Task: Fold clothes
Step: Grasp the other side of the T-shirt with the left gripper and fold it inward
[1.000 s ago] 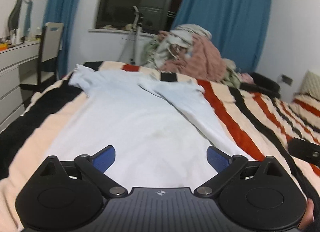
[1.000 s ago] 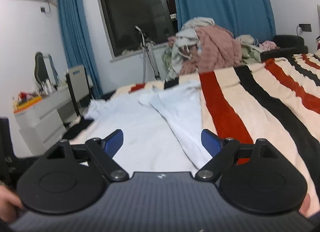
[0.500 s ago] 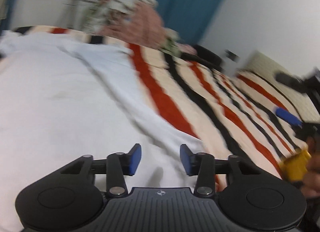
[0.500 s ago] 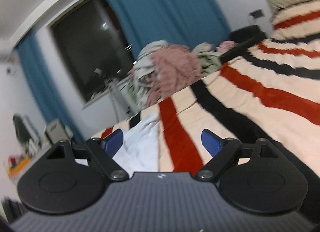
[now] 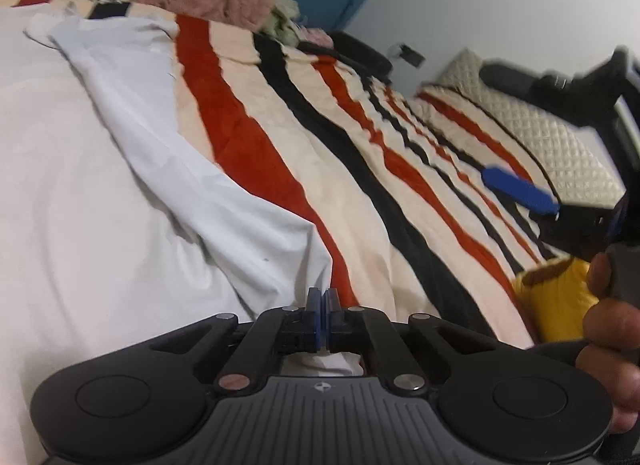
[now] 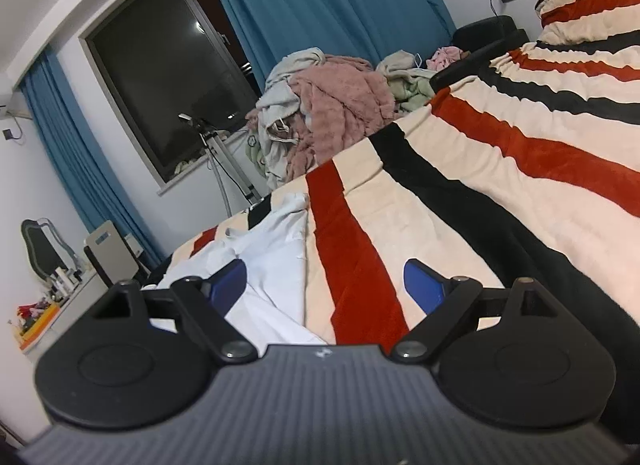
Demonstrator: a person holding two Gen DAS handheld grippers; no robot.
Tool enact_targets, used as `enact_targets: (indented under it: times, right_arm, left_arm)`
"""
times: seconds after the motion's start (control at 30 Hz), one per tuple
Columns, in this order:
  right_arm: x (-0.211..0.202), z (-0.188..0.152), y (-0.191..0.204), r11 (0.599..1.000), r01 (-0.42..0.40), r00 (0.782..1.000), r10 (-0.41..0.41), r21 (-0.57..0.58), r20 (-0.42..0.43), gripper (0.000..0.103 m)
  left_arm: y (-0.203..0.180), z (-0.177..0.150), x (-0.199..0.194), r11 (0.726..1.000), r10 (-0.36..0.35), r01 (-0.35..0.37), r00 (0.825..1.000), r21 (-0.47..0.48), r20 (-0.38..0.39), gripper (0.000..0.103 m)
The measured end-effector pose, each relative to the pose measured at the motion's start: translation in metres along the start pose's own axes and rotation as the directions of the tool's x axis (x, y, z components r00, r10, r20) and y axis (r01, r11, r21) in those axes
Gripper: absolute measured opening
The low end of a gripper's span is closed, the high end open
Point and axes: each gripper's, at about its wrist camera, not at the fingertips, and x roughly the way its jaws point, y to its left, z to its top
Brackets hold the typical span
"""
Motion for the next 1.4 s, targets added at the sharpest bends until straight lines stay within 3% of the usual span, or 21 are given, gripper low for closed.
enact_targets:
  times: [0.17,0.3,0.5,0.57,0.67,0.8,0.93,1.07,1.13,1.33,1.4]
  right_arm:
    - [-0.005,-0.001,0.004,1.0,0.02,1.0,-0.019,-0.022,0.01,0.088]
    - [-0.01,-0.002,0.011,0.999,0.021,1.0,-0.02,-0.049,0.02,0.088]
    - [-0.007,-0.009,0.024,0.995,0.004,1.0,-0.005,-0.101,-0.008,0.087]
    - [-0.005,-0.012,0.03,0.992,-0.004,1.0,0.001,-0.126,-0.02,0.087]
    - [-0.002,-0.018,0.04,0.985,-0.01,0.999,0.003,-0.175,-0.038,0.087]
    - [0.003,-0.026,0.05,0.973,-0.012,0.998,-0.003,-0.231,-0.063,0.087]
    - [0.004,-0.033,0.06,0.963,-0.037,0.996,0.015,-0.268,-0.083,0.087]
    - [0.001,-0.04,0.071,0.951,-0.079,0.994,0.054,-0.299,-0.09,0.087]
    - [-0.004,-0.043,0.076,0.946,-0.094,0.994,0.073,-0.311,-0.079,0.087]
    - [-0.025,-0.038,0.088,0.948,-0.097,0.995,0.095,-0.303,-0.022,0.086]
    - [-0.034,-0.035,0.094,0.95,-0.092,0.995,0.097,-0.3,0.001,0.086]
  left_arm:
    - [0.003,0.01,-0.067,0.995,-0.065,0.072,0.993,-0.07,0.094,0.001]
    - [0.02,0.013,-0.124,0.981,-0.072,0.096,0.987,-0.169,0.146,0.001]
    - [0.073,0.013,-0.187,0.921,-0.02,0.076,0.989,-0.382,0.149,0.001]
    - [0.089,0.013,-0.198,0.912,0.025,0.026,0.993,-0.409,0.118,0.001]
    - [0.101,0.01,-0.193,0.906,0.145,-0.122,0.989,-0.406,0.027,0.001]
    - [0.114,0.008,-0.182,0.88,0.293,-0.303,0.952,-0.366,-0.085,0.002]
    - [0.118,0.009,-0.168,0.869,0.36,-0.382,0.924,-0.314,-0.129,0.004]
    - [0.105,0.012,-0.167,0.888,0.371,-0.384,0.923,-0.254,-0.099,0.019]
    - [0.095,0.011,-0.172,0.893,0.383,-0.392,0.92,-0.221,-0.082,0.041]
    - [0.052,0.009,-0.206,0.91,0.403,-0.397,0.915,-0.118,0.031,0.077]
    - [0.042,0.012,-0.216,0.911,0.406,-0.397,0.911,-0.113,0.074,0.08]
